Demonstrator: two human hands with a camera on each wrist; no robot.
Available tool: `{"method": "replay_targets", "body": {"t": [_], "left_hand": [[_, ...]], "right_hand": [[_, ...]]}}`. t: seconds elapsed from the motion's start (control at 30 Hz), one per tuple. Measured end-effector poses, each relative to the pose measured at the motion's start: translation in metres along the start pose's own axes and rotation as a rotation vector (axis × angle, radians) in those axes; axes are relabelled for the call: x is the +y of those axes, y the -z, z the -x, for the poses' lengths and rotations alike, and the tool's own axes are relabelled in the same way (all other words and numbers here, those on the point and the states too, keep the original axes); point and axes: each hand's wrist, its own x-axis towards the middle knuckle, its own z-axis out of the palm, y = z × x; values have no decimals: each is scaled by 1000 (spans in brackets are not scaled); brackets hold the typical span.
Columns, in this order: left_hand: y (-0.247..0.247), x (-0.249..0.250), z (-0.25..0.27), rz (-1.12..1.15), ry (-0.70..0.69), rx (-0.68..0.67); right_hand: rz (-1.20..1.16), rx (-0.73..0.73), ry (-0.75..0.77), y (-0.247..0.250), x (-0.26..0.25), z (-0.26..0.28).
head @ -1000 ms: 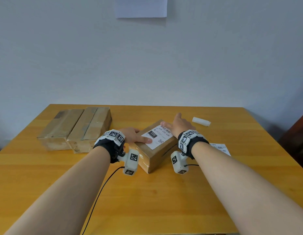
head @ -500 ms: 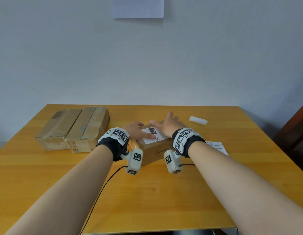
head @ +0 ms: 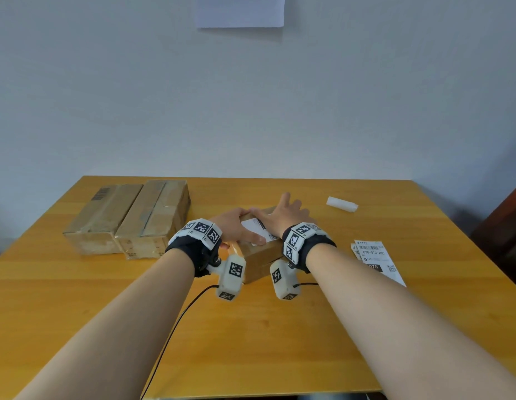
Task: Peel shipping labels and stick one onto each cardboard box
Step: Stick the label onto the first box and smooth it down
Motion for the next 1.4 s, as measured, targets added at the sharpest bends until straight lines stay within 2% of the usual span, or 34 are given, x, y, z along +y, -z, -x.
{"method": "replay_targets", "body": {"t": [0.2,0.53,1.07,1.4], "left_hand": [[-1,0,-3,-15,-3,9],[0,-1,-5,-45,-24,12],[1,-2,-10,-36,-26,-8],[1,-2,-10,41,11,3]], "right_hand": [[59,-46,19,2,1,-3],[7,-39,3,0,4,-10],[-65,-33,76,5,28,-33],[-76,-25,89,16,40,-32]]}}
